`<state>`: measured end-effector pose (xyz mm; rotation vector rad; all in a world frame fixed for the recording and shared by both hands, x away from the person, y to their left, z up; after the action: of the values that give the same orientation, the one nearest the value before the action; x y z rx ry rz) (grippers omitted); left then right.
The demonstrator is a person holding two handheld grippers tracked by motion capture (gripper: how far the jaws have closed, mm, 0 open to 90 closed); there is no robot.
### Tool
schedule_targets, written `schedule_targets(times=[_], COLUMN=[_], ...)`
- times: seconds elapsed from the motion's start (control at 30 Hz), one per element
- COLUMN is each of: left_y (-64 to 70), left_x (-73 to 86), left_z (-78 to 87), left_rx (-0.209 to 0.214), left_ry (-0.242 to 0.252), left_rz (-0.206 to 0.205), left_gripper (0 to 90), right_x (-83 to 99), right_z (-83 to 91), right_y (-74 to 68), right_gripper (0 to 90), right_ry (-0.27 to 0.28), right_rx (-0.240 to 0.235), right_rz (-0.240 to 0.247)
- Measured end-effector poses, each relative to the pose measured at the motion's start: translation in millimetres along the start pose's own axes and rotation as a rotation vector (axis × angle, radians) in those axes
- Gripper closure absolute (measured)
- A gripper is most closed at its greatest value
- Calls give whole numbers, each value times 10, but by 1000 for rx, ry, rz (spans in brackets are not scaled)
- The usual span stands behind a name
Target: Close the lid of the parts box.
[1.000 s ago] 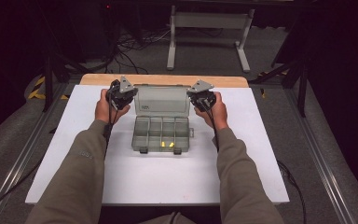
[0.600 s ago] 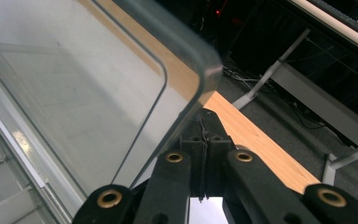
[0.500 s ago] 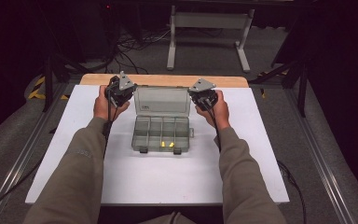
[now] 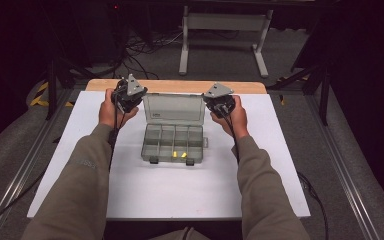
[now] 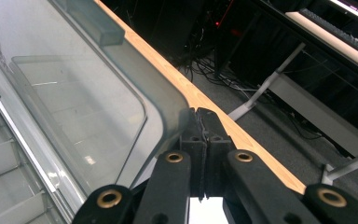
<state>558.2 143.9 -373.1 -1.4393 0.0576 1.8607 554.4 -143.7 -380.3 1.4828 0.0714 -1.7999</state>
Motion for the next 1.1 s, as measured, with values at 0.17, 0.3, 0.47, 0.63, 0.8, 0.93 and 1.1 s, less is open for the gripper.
schedule_targets(times=[0.17,0.3,0.47,0.63,0.8,0.93,1.1], left_y=[9,9,29,52,59,68,71], left_x=[-37,-58,-96,-152,-161,-169,-160], left_z=[19,36,62,78,75,70,92], left_rx=[4,7,12,8,-3,-11,-8], left_ry=[1,-1,-4,-6,-15,-19,-30], left_rz=[-11,-21,-39,-59,-72,-72,-70], left_gripper=[897,895,894,894,893,897,893], right_x=[-30,-58,-79,-124,-175,-195,-206], right_z=[45,68,97,111,117,118,129], right_y=[10,2,1,-9,-22,-27,-36], right_gripper=[900,900,898,900,900,900,900], right_ry=[14,14,18,21,19,19,24], right_rx=[-5,-5,-8,-9,-12,-7,-15], right_rz=[-4,12,15,26,34,34,21])
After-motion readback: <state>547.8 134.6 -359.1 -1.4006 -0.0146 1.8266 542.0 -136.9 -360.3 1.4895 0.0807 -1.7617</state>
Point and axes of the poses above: each handheld gripper's, and its own axes: z roughly backward along the jaws, x roughly out of its underside, y roughly to its right, the point moved 3 cm from there along -z, roughly forward along the jaws, and after that the axes turned 7 degrees about y, right-handed, at the moved point
